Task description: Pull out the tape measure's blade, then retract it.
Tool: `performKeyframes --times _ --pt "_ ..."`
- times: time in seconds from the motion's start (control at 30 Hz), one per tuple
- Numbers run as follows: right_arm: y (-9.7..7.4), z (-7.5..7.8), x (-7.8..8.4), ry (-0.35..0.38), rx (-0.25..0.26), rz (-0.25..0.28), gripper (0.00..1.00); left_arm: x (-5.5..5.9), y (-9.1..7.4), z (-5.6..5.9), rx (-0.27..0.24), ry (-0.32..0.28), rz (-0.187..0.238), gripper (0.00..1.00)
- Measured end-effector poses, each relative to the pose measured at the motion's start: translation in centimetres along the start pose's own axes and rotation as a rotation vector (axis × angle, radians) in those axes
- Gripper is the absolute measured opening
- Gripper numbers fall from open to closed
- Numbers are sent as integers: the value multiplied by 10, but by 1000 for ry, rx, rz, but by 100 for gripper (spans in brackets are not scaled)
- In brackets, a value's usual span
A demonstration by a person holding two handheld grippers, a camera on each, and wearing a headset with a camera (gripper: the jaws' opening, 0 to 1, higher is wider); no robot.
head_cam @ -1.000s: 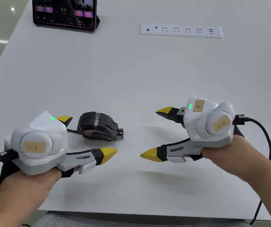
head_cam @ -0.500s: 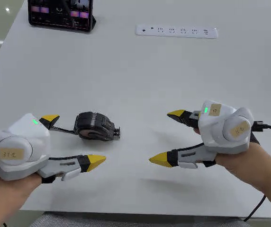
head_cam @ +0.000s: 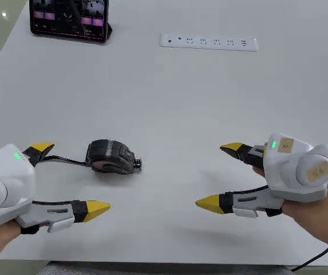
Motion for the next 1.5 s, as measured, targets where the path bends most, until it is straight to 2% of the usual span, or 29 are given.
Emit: performKeyframes --times 0.23,0.6,1.13,1.5 --pt "-13 2 9 19 21 0 80 7 -9 -2 15 10 -12 99" --pt "-35 3 23 26 43 -38 84 11 -20 -4 28 0 -21 99" --pt "-60 10 36 56 90 -60 99 19 -38 -14 35 -15 -39 99" --pt "-72 10 45 68 94 -87 99 23 -43 -17 51 -17 -49 99"
Point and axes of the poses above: the centre of the closed fingertips' face, and the gripper's own axes: y roughly forward along the fingers, z roughly to its right, x roughly out of its underside, the point moved 8 cm from there along -y, roughly backward along the fingers, and after that the axes turned 4 degrees about x, right-handed, at the moved point
